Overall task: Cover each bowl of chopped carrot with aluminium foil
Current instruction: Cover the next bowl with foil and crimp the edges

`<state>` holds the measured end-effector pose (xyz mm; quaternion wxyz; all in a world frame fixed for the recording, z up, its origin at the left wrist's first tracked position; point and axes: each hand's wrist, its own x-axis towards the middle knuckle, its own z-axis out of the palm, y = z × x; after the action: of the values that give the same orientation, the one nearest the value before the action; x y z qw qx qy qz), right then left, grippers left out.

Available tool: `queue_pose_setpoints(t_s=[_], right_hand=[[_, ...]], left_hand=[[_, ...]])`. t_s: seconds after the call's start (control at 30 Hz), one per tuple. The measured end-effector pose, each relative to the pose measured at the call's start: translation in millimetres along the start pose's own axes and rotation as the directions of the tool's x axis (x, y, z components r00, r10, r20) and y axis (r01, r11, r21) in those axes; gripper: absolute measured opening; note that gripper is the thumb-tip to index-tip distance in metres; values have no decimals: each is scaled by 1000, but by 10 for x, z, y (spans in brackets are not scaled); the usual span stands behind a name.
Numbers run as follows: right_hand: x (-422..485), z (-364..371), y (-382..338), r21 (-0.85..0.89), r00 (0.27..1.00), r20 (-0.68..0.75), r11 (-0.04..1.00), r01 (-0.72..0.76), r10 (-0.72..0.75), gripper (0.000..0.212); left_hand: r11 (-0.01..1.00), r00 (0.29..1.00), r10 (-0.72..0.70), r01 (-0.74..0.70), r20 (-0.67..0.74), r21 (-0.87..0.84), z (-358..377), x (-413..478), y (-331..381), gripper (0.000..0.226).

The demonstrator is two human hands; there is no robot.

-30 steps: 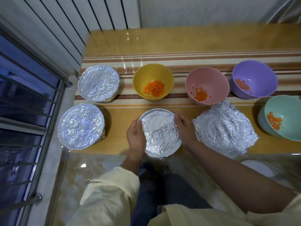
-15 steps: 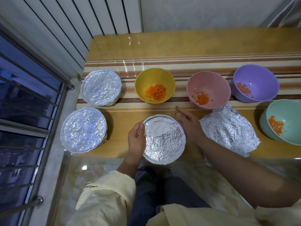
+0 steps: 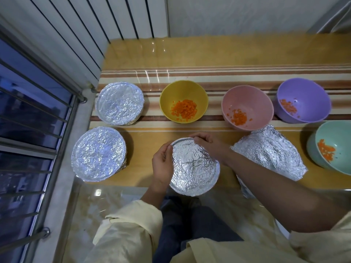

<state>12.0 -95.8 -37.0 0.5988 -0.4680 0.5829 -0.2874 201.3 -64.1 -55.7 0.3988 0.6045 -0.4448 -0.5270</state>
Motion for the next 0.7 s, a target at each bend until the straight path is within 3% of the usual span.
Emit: queue_pose_setpoints(t_s=[0.27,0.5,0.63,0.7], right_hand=[[112,-18,-244,-221,988,112,967,130,-107,26],[140,76,-131,-246,983,37,952,182,-178,32],[134,36,-184,-246,985,99,956,162,-142,22],[129,3,-262,-232,979,140,956,178,-148,30]], left_hand=[[999,999,-17,18,31,-27,-14,7,58,29],[1000,999,22,-22,40,3,-22,18,50,26],[1000,998,4,-5,56,9,-33,17,77,27],[999,998,-36,35,60,18,-35,22,93,25]])
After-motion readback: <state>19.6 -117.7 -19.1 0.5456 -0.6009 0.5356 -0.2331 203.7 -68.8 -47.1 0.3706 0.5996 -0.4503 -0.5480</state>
